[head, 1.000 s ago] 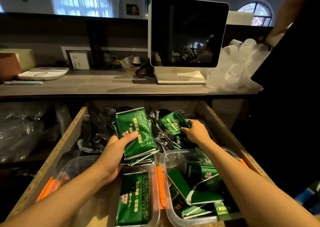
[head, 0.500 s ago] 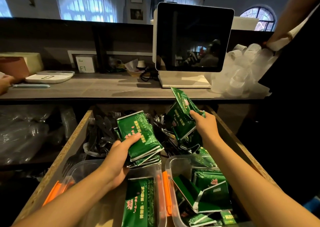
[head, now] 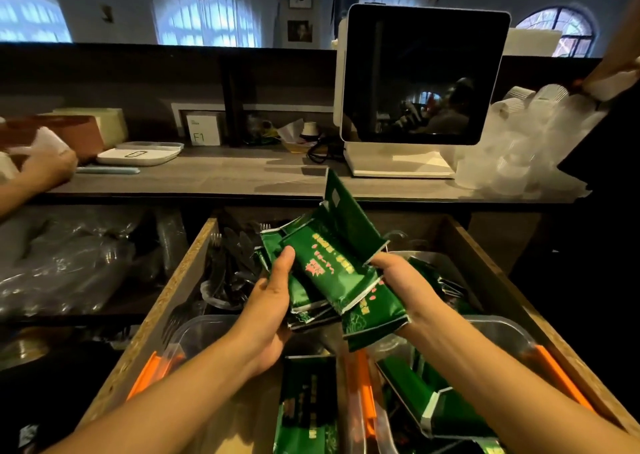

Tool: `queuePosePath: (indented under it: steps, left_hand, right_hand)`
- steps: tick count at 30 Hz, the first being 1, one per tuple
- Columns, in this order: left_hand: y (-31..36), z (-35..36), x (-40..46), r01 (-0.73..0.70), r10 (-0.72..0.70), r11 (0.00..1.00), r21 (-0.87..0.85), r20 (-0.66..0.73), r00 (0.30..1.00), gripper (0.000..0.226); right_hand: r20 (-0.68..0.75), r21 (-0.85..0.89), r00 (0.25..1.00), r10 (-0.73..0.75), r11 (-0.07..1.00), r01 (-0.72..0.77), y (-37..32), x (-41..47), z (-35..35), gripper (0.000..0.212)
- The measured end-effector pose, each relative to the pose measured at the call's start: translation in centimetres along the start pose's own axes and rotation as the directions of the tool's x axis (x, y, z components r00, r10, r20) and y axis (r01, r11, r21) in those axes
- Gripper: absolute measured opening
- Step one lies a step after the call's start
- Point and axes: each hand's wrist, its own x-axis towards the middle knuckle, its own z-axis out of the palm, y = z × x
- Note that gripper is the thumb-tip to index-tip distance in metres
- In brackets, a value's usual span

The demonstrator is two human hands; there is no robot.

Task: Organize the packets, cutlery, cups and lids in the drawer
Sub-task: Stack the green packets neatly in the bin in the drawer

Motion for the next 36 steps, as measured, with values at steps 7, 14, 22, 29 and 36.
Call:
queuePosePath:
  steps: [7, 14, 22, 29, 36]
  left_hand:
    - [0.2, 0.2, -0.7, 0.003, -0.003, 0.998, 0.06, 0.008, 1.0, 0.068]
    - [0.2, 0.1, -0.3, -0.039, 0.04, 0.996, 0.086, -0.005, 0.999, 0.034]
    - [0.2, -0.9, 1.0, -0.013, 0.014, 0.999, 0.053, -0.009, 1.0, 0.087]
    - [0.0, -0.8, 0.6, -0.016, 0.007, 0.995, 0.102, 0.086, 0.996, 0.063]
    - [0.0, -0.9, 0.9, -0.063, 0.047, 0.992, 0.109, 0.138, 0.989, 0.061]
  right_hand:
    - [-0.035, -0.153, 0.999, -0.041, 0.988, 0.035, 0.9, 0.2, -0.3, 0.016]
    - [-0.055, -0.178, 0.997, -0.061, 0.983, 0.051, 0.6, 0.6, -0.7, 0.016]
    - [-0.118, -0.41, 0.972, -0.204, 0.902, 0.14, -1.6, 0.6, -1.7, 0.058]
    - [0.038, -0.544, 0.977, -0.21, 0.816, 0.197, -0.6, -0.4, -0.6, 0.037]
    - [-0.001, -0.52, 0.949, -0.315, 0.811, 0.269, -0.8, -0.1, -1.0, 0.004]
